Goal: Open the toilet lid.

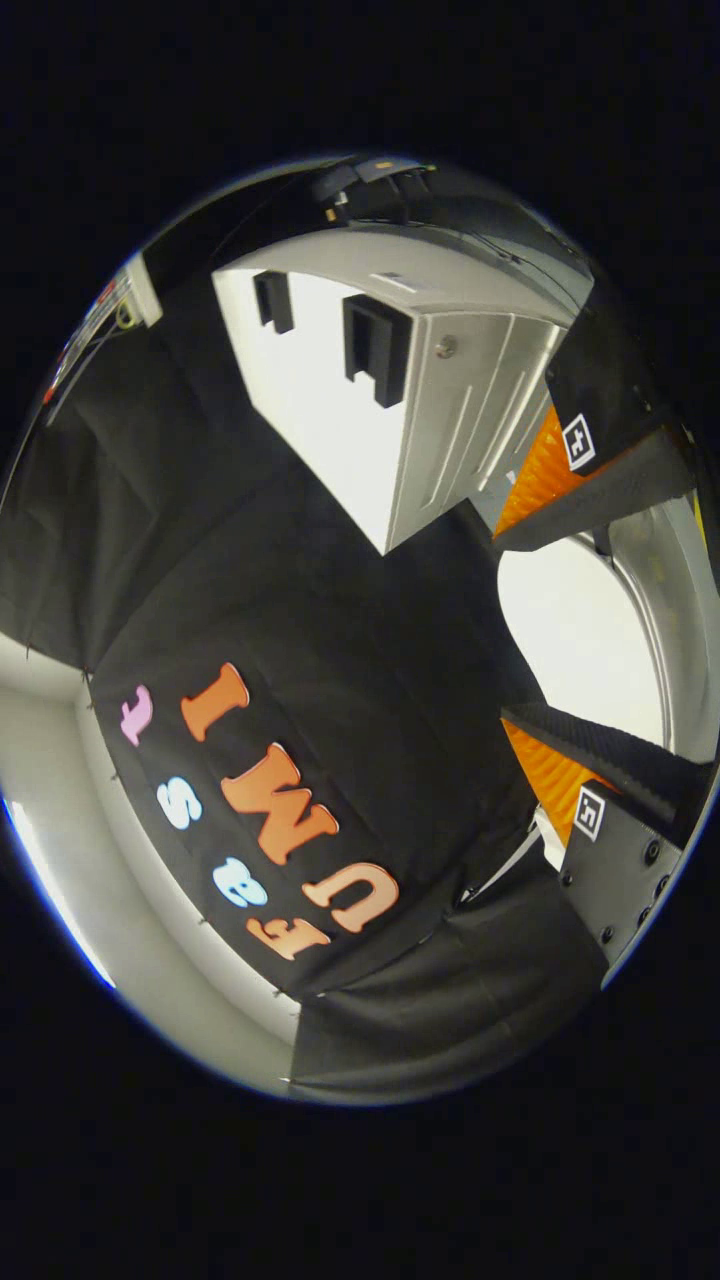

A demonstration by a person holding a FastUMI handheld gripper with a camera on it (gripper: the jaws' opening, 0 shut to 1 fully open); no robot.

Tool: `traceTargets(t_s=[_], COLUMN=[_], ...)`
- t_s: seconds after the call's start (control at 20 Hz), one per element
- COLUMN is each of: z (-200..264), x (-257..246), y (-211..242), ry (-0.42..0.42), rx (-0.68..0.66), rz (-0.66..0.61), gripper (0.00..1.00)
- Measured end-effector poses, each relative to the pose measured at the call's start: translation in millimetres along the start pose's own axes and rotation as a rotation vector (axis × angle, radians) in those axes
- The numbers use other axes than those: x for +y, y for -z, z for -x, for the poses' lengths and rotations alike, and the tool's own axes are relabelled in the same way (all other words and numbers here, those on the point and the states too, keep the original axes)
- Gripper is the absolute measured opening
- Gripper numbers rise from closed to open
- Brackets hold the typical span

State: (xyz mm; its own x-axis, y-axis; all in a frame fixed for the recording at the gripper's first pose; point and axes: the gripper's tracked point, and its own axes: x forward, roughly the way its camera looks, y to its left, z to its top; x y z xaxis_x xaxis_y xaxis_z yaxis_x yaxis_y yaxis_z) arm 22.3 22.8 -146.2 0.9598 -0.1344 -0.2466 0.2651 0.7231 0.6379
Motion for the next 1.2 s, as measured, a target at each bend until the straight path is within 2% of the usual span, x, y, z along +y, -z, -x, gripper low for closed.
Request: traceTargets(t_s=[0.1, 0.2, 0.35, 0.45, 0.65, 0.95, 1.15, 1.2], z=[-0.1, -9.2, -20.0, -26.8, -44.0, -66.2, -76.9, -78.0], x=[-21.9, -43.3, -67.5, -80.7, -112.6, -120.2, -124.8, -123.6], y=[23.9, 34.8, 59.6, 72.4, 115.7, 134.0, 138.5, 142.1], ry=[0.025, 0.061, 0.082, 0.091, 0.164, 0.162, 0.157, 0.153], rx=[0.069, 0.079, 0.117, 0.153, 0.247, 0.265, 0.264, 0.277], rz=[-0.119, -0.201, -0.241, -0.311, -0.364, -0.507, -0.548, -0.555], gripper=[0.98, 0.98, 0.98, 0.98, 0.98, 0.96, 0.96, 0.93])
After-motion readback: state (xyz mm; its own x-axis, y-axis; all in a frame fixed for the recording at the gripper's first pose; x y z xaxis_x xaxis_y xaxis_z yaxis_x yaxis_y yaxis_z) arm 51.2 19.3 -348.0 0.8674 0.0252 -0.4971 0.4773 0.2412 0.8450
